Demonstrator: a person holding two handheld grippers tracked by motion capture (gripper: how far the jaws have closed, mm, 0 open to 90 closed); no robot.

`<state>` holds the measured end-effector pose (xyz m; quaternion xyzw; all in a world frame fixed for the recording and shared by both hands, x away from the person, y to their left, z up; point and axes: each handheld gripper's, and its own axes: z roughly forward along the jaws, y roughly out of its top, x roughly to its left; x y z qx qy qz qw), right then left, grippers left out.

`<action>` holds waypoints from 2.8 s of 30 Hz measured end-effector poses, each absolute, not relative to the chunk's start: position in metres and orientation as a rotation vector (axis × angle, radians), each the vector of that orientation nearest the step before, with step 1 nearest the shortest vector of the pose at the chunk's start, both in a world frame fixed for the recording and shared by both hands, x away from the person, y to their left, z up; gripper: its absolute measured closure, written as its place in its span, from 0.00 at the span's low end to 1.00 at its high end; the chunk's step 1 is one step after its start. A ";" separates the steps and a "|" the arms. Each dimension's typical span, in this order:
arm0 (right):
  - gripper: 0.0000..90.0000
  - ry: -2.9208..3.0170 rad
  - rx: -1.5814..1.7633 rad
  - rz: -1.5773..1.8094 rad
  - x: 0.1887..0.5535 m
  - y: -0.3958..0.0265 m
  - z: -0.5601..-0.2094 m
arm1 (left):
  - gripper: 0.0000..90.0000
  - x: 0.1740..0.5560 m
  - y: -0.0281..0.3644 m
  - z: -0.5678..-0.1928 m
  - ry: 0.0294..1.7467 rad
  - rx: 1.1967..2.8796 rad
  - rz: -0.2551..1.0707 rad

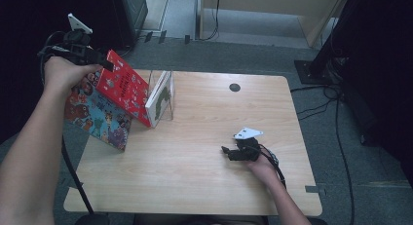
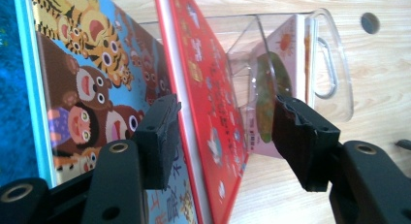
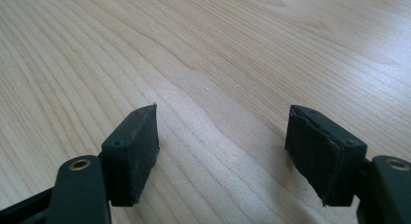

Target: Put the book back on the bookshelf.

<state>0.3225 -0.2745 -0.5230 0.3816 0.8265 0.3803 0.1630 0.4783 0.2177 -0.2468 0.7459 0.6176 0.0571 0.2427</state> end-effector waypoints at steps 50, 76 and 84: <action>0.27 2.377 1.074 1.082 0.323 -0.274 -0.523 | 0.45 0.362 0.110 -0.349 1.240 2.167 0.053; 0.26 2.380 1.073 1.081 0.323 -0.273 -0.523 | 0.45 0.330 0.072 -0.463 1.174 2.192 0.003; 0.25 2.382 1.074 1.083 0.323 -0.271 -0.523 | 0.44 0.327 0.074 -0.489 1.187 2.199 0.003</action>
